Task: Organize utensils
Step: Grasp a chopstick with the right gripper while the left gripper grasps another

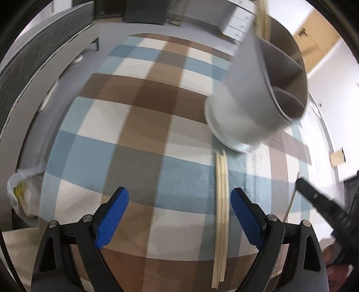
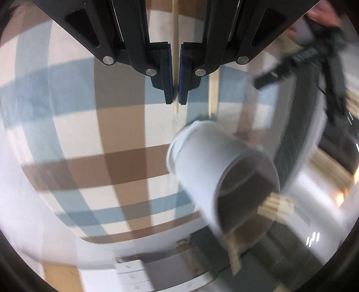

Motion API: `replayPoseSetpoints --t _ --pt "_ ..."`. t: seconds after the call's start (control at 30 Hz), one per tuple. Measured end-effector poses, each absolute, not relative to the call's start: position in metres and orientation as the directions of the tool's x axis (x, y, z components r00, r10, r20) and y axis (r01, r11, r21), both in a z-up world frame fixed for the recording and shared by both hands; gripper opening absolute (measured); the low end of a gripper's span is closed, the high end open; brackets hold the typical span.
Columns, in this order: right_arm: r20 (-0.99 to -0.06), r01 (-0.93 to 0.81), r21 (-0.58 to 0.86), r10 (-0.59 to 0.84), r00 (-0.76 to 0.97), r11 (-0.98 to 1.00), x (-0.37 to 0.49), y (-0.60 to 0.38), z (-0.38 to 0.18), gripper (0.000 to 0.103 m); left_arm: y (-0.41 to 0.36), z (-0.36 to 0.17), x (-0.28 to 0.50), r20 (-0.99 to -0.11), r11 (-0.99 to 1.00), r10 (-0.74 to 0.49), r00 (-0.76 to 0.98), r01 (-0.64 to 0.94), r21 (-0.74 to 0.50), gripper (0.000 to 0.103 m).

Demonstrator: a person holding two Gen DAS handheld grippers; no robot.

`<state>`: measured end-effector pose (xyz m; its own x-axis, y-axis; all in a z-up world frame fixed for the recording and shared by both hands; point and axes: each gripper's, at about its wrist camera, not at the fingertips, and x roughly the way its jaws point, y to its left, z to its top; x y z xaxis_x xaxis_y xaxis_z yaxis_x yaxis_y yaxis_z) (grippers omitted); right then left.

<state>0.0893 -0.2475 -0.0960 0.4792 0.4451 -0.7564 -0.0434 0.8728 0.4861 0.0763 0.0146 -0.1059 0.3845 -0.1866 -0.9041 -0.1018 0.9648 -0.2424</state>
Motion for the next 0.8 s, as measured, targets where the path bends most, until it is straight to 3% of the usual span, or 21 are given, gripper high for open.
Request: replayPoseSetpoints --t 0.27,0.8 --pt "-0.672 0.003 0.605 0.509 0.537 0.796 0.086 -0.258 -0.088 0.004 -0.006 -0.124 0.071 -0.939 0.992 -0.085 0.333 -0.064 -0.113 0.089" --pt "-0.654 0.012 0.615 0.500 0.568 0.789 0.084 -0.264 -0.081 0.004 -0.014 -0.136 0.075 -0.962 0.996 -0.039 0.272 -0.068 -0.059 0.091"
